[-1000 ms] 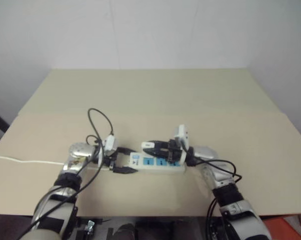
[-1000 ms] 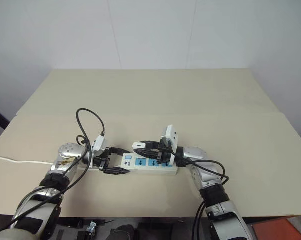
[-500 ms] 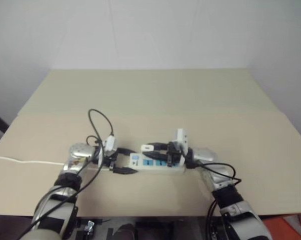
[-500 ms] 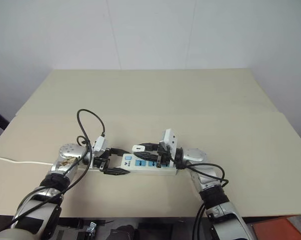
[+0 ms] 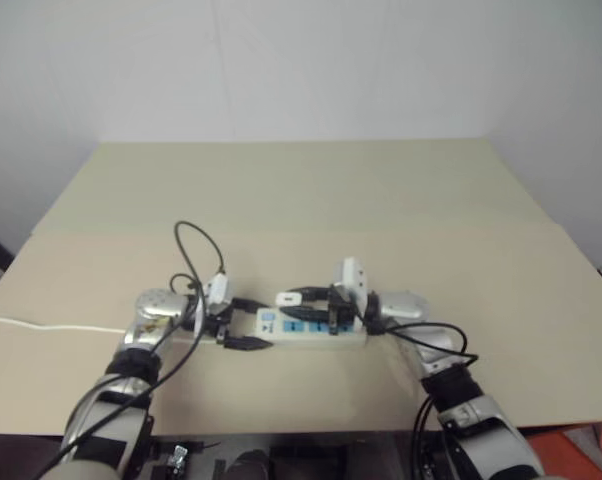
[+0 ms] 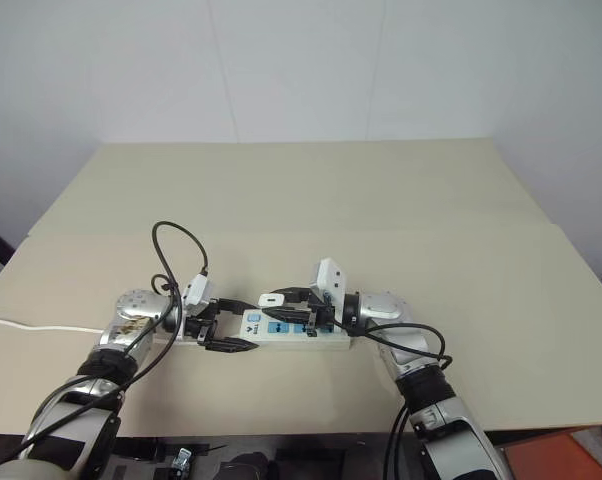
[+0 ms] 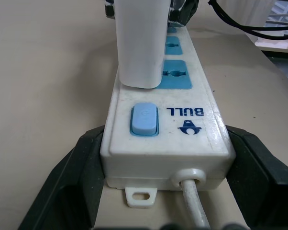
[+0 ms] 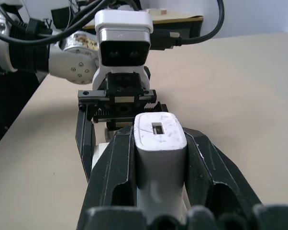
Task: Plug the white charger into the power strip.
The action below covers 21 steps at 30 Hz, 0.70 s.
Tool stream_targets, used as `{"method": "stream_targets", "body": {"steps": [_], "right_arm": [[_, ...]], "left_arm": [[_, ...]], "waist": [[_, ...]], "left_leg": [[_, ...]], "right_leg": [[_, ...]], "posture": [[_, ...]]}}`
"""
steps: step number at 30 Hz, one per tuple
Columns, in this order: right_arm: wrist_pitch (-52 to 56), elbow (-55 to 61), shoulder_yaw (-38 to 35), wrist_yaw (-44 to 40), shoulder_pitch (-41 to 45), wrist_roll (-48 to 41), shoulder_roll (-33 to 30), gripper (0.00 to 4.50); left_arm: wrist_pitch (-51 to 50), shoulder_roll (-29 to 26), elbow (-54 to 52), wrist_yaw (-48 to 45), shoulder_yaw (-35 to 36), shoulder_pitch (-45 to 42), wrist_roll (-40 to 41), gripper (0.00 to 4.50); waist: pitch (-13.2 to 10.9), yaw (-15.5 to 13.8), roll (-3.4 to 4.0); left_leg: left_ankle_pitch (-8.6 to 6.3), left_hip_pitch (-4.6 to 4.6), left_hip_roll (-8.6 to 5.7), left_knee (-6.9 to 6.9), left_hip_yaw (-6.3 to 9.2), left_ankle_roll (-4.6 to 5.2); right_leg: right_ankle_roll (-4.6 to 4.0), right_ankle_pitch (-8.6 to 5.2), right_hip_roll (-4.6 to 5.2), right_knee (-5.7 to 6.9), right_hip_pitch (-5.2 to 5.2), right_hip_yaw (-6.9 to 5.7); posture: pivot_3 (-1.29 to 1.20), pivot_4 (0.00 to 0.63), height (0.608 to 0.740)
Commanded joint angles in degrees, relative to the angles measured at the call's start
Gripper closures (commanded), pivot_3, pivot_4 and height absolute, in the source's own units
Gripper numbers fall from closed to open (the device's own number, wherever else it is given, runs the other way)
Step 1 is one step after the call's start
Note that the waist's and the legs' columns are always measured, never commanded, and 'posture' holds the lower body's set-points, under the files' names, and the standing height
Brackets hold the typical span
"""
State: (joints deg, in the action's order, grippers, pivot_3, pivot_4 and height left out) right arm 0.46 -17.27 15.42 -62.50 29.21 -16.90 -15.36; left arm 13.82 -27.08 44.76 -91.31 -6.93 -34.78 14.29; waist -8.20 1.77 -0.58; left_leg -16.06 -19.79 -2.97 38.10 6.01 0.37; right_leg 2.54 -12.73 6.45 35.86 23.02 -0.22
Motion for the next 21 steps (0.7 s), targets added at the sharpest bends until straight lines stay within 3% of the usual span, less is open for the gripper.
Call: {"method": "stream_targets", "body": {"steps": [1,8,13,21], "right_arm": [[6.08,-5.81,2.84,2.27,-2.34,6.26,-2.76,3.4],[11.66,-5.23,1.16,3.1,-2.49,2.98,-1.92,3.4],[6.43,-5.32,-0.48,3.45,-3.59,2.64,-0.86,3.4],[7.15,-3.15,-2.1,1.07,-3.81,-0.82,-0.3,3.4]], "left_arm": [[0.66,-0.88,-1.72,-0.9,1.51,-0.6,0.78,1.13],[0.34,-0.99,-2.21,-0.99,1.71,-0.37,0.74,1.13],[0.18,-1.1,-2.47,-0.89,1.78,-0.21,0.79,1.13],[0.46,-0.96,-2.55,-0.48,1.85,-0.06,0.69,1.13]], "waist": [[0.07,0.08,-0.01],[0.17,0.15,-0.11],[0.17,0.12,-0.11],[0.17,0.06,-0.11]], "left_leg": [[0.0,0.04,0.0,0.0,0.0,0.0],[-0.02,0.56,0.02,-0.17,-0.02,0.03],[-0.02,0.54,0.02,-0.17,-0.02,0.03],[-0.02,0.5,0.01,-0.19,-0.03,0.03]], "right_leg": [[0.0,0.0,0.0,0.0,-0.01,0.03],[0.03,-0.03,-0.04,-0.09,-0.37,0.27],[0.03,-0.03,-0.04,-0.08,-0.36,0.3],[0.03,-0.03,-0.04,-0.08,-0.32,0.34]], "posture": [[0.0,0.15,0.74],[0.0,0.15,0.74],[0.0,0.15,0.74],[0.0,0.15,0.74]]}}
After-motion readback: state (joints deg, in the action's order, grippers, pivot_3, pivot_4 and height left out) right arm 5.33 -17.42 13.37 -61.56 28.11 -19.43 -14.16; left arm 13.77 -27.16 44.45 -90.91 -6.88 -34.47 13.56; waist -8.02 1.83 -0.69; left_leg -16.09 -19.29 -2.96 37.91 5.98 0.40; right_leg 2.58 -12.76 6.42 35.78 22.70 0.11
